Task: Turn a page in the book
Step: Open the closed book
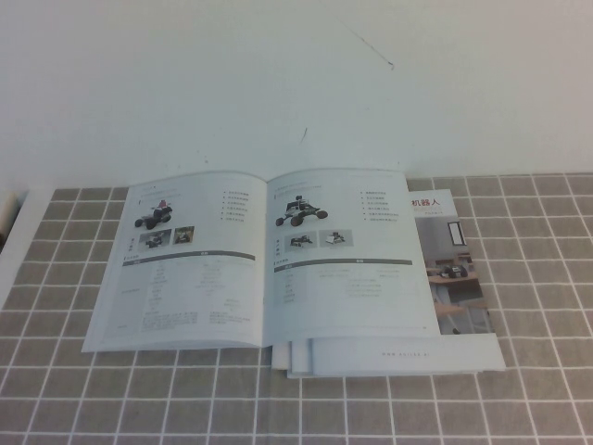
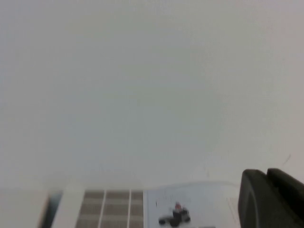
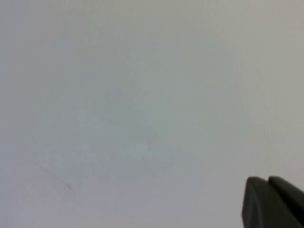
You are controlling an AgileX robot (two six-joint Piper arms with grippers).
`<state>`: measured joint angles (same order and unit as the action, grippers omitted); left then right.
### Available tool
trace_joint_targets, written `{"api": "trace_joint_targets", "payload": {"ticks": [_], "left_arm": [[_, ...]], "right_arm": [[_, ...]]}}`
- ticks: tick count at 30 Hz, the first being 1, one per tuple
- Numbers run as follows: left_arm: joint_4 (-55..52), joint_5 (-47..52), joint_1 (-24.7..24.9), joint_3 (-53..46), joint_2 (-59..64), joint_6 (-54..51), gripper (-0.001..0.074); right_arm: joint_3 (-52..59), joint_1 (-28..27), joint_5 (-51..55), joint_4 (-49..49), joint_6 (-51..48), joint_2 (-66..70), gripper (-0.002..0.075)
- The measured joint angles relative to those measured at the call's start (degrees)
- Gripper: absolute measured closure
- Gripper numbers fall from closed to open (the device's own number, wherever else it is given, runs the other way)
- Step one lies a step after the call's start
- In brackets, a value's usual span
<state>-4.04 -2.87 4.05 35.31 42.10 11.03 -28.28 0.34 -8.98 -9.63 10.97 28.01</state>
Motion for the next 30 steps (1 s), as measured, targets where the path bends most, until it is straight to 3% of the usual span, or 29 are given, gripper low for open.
{"api": "trace_joint_targets", "payload": {"ticks": [6, 11, 15, 23, 30], "left_arm": [[0.18, 6.44, 2.75, 0.04, 9.47, 6.27, 0.0738], [0.27, 7.74, 8.78, 0.13, 16.72, 6.45, 0.0738], [1.09, 9.57, 11.96, 0.76, 23.85, 6.76, 0.0738], [3.45, 23.14, 12.33, 9.26, 36.9, 7.11, 0.0738], [4.04, 24.87, 12.07, 16.14, 43.45, 5.87, 0.0738]], "right_arm": [[0.0, 0.0, 1.7, -2.91, 6.16, 11.66, 0.0728], [-0.6, 0.22, 4.55, -13.82, 16.02, 21.54, 0.0728], [-2.23, 2.52, 5.93, -28.14, 26.28, 29.68, 0.0728], [-9.14, 10.33, 3.53, -56.32, 48.27, 42.53, 0.0728], [-17.83, 11.95, -9.19, -85.25, 78.56, 54.69, 0.0728]]}}
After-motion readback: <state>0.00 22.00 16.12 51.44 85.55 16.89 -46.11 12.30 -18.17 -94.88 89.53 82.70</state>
